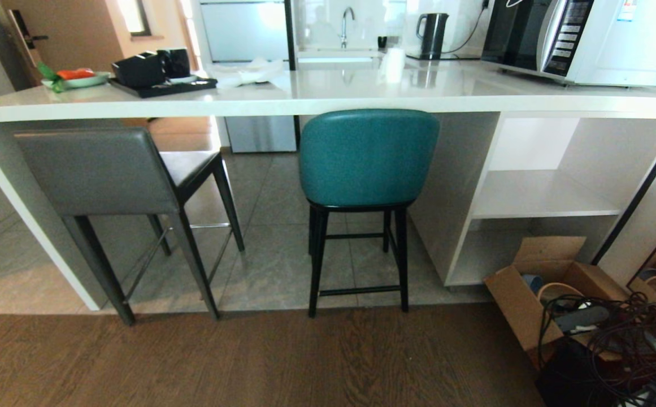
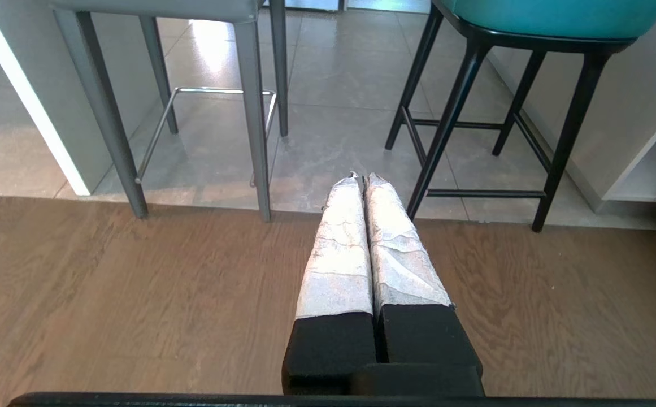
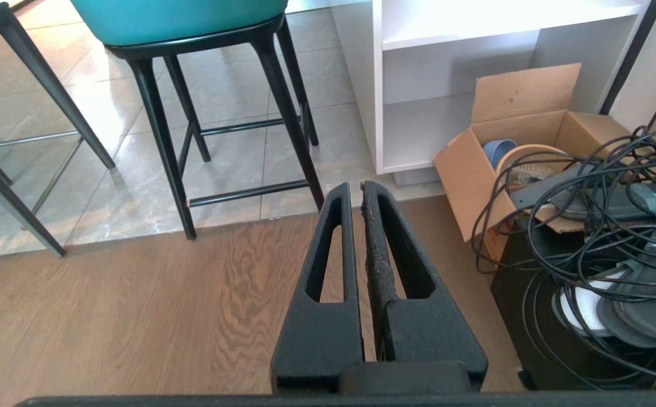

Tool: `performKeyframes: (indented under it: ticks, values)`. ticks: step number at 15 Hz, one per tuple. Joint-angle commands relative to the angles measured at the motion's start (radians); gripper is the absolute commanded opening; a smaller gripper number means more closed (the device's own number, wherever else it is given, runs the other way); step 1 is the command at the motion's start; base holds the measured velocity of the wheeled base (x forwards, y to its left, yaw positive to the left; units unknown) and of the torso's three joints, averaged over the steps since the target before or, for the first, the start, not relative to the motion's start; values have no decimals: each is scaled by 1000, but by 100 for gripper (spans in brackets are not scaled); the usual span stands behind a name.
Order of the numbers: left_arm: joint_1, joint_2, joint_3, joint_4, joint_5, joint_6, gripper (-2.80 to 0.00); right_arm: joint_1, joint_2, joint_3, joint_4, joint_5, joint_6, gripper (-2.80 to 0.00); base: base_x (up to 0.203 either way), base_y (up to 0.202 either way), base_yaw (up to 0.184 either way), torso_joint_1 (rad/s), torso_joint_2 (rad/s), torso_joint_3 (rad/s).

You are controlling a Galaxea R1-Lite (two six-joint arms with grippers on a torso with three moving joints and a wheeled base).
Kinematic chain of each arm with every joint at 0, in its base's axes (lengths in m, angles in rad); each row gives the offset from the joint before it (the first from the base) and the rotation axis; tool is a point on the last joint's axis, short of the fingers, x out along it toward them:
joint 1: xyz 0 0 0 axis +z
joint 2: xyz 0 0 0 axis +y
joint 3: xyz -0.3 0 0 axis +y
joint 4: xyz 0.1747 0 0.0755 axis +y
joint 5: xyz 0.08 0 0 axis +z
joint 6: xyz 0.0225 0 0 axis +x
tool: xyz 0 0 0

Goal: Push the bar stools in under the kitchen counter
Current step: Pull the blue chair out from under the dining table

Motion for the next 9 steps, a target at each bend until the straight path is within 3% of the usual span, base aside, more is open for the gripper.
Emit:
performKeyframes:
  ticks: [1,3,9]
  values:
    - [0,0,0,-1,0,-1,-280,0,1,0,-1,0,0,-280,0,0,0,0,0,0]
    - [0,0,0,-1,0,-1,-280,0,1,0,0,0,0,-280,0,0,0,0,0,0]
    - [2,0,0,-1,0,-1,-280,-1,1,0,-1,0,2,-280,188,0,2,5,2,1]
